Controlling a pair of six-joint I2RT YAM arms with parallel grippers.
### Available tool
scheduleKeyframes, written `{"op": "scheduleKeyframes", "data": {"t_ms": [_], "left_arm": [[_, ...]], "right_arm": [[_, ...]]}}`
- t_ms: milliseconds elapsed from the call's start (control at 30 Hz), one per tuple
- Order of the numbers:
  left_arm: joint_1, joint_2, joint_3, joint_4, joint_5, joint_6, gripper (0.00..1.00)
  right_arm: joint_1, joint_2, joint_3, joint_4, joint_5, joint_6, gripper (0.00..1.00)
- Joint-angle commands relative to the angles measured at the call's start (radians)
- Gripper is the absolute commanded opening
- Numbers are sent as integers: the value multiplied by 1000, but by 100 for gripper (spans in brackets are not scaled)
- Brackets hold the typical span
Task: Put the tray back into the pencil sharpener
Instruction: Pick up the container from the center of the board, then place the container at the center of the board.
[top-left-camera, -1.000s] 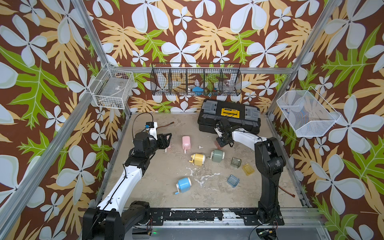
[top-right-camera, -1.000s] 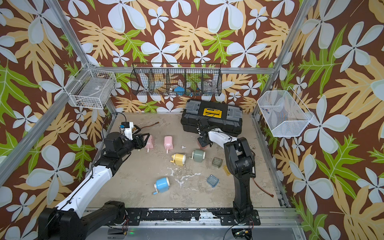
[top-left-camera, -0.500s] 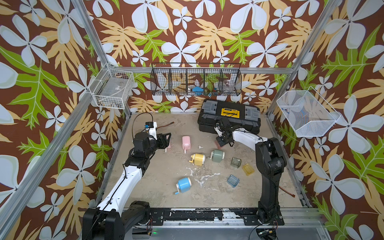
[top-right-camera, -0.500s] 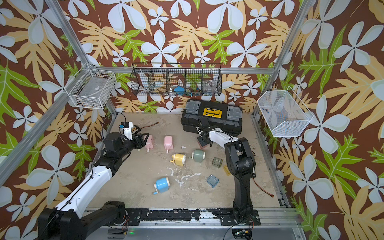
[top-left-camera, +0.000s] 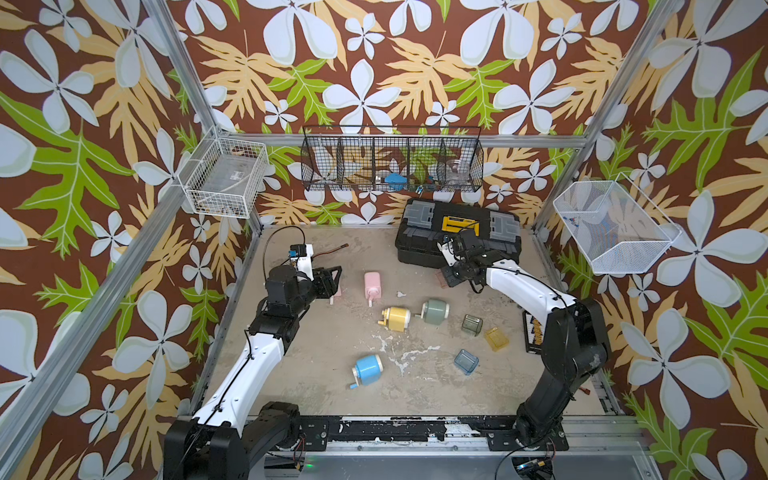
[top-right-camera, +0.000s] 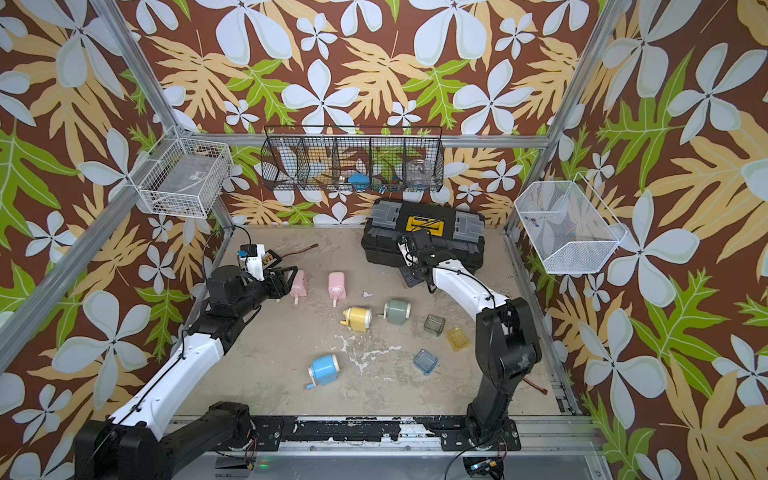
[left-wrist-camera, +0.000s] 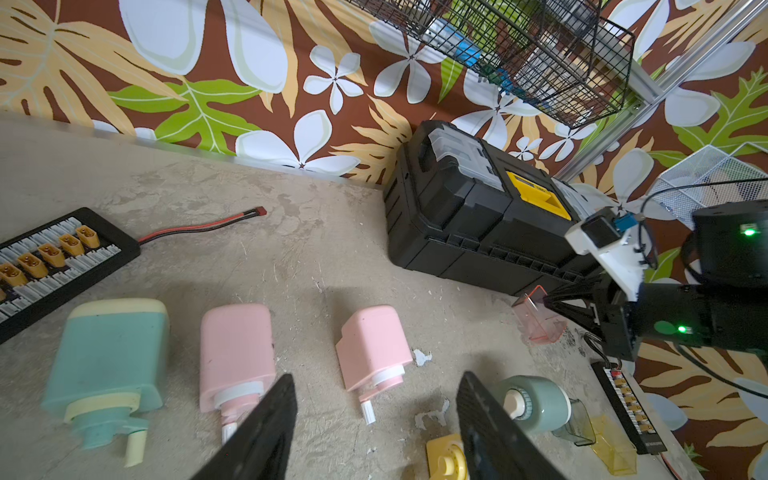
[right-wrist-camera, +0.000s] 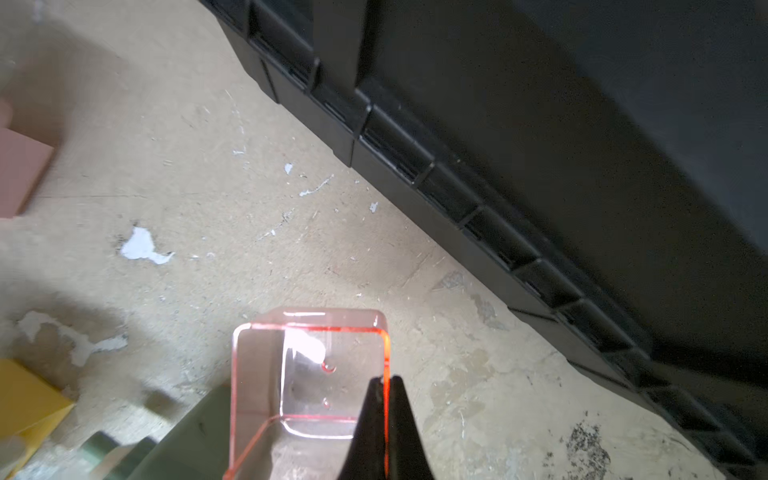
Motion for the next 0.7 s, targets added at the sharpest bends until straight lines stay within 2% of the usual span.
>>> {"op": "scheduleKeyframes", "data": {"t_ms": [0, 333, 667], "left_arm": [[0, -6, -5, 31, -4, 2, 63], [0, -25, -28, 57, 7, -21, 63], [2, -49, -39, 57, 3, -21, 63]], "right_arm": [[13, -80, -35, 24, -65, -12, 0], [163, -326, -219, 34, -80, -145, 0], [366, -469, -451, 31, -213, -345, 0]]}}
